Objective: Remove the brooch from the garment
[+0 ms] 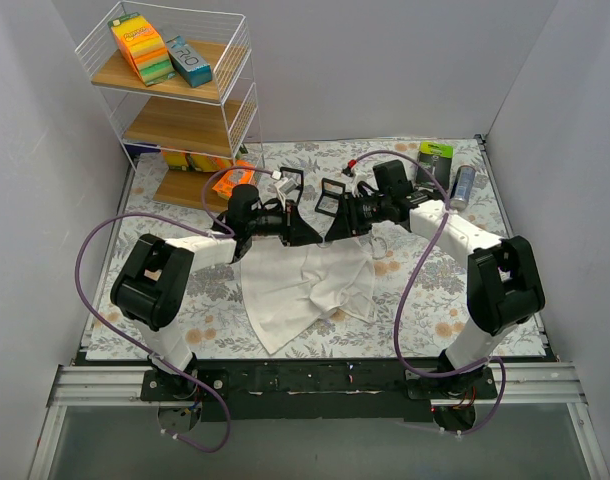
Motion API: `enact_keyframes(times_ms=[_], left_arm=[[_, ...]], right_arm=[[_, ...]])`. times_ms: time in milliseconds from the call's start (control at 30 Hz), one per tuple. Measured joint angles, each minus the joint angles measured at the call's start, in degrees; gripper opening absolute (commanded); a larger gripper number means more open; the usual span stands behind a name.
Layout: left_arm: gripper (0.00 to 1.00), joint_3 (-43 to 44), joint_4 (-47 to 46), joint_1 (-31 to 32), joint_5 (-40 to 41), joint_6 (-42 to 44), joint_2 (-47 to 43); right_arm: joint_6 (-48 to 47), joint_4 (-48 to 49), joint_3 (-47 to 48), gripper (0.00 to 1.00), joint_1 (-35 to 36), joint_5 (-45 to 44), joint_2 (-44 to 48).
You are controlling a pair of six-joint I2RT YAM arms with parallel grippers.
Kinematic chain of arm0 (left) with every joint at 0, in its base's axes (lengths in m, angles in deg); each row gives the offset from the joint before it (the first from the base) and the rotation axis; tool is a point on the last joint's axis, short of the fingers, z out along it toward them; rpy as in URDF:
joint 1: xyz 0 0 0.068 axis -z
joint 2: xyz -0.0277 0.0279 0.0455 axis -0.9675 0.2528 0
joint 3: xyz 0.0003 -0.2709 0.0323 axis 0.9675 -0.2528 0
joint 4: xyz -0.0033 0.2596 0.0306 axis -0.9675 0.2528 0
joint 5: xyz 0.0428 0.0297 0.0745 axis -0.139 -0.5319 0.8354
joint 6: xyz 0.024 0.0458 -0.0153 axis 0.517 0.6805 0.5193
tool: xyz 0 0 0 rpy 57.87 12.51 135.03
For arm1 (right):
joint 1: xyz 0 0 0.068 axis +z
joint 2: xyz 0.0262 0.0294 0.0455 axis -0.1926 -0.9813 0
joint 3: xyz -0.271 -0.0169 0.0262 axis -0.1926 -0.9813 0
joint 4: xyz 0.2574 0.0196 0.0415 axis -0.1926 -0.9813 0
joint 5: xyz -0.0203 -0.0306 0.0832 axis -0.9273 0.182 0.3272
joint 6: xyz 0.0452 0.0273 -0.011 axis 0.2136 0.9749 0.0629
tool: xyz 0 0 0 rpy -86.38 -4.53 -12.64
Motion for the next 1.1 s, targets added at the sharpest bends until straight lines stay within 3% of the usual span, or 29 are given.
enact_keyframes(times_ms=[133,367,700,1100], left_arm=[[0.00,1.6,5.0,0.6,-0.7,3.8,0.0],[0.00,8.5,18.7,2.1,3.5,18.1,0.3],[0.00,30.2,34.6,2.1,26.6,45.7,10.1],[0.00,37.4,43.3,2.1,49.0,64.8,19.2]], right_arm=[[-5.1,2.9,-0.3,0.53,-0.9,5.2,1.2],[-11.6,3.3,0.4,0.61,-4.4,5.6,10.3],[-17.5,-0.3,0.6,0.62,-8.5,-11.7,13.4],[-18.9,-1.7,-3.1,0.63,-10.6,-16.0,14.8]])
